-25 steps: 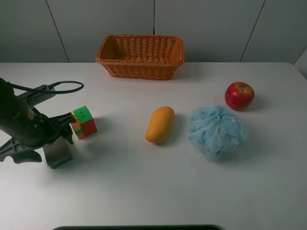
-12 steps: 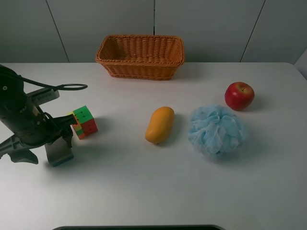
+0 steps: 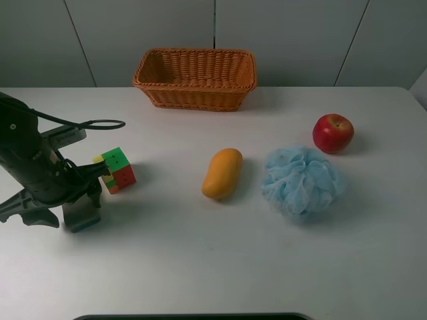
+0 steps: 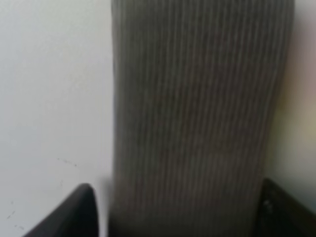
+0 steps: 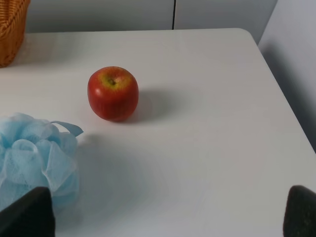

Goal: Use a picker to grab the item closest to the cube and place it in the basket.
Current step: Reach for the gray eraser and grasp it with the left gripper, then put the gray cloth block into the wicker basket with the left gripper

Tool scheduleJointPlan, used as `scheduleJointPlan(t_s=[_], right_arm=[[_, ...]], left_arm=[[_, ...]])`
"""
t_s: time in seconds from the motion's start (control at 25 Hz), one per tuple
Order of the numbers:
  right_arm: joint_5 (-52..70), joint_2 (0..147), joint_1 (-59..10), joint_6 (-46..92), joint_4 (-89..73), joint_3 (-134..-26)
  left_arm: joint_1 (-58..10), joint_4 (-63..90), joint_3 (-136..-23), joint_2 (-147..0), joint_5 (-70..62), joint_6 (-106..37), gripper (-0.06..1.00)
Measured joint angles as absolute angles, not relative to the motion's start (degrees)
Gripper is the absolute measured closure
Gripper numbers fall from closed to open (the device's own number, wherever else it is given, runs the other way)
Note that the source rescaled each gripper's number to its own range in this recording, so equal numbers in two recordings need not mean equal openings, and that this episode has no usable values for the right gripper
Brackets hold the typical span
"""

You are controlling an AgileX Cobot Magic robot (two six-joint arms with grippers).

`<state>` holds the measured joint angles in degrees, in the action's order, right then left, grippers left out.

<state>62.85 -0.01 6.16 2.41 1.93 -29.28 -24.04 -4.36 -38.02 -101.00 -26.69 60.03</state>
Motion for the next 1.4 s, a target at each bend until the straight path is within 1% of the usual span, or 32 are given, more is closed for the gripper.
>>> scheduleJointPlan(t_s=[0.04, 0.12, 0.68, 0.84, 1.08, 1.16, 1.28, 1.4], right_arm=[[62.85, -0.01, 6.16, 2.41, 1.93, -29.28], [62.85, -0.01, 6.16, 2.41, 1.93, -29.28], [62.85, -0.01, 6.16, 2.41, 1.93, -29.28], [62.85, -0.01, 6.16, 2.41, 1.93, -29.28], [62.85, -0.01, 6.16, 2.41, 1.93, -29.28], [62.85, -0.01, 6.16, 2.41, 1.93, -29.28], [62.85, -0.01, 6.16, 2.41, 1.93, -29.28], [62.85, -0.01, 6.16, 2.41, 1.93, -29.28]], left_arm=[[-24.04, -4.36, -38.02, -101.00, -26.69, 59.87, 0.94], [-24.04, -4.36, -38.04, -101.00, -26.69, 59.88, 0.87], [-24.04, -2.33, -38.04, -100.43, -27.14, 57.95, 0.87], [-24.15, -0.63, -38.04, -95.10, -30.48, 56.67, 0.87], [-24.41, 0.00, -38.04, -82.14, -40.30, 56.77, 0.87], [-24.51, 0.00, -38.04, -77.74, -41.58, 57.39, 0.87], [-24.51, -1.20, -40.61, -73.58, -42.00, 57.95, 0.87], [-24.51, -4.30, -46.24, -72.84, -40.90, 57.93, 0.87]])
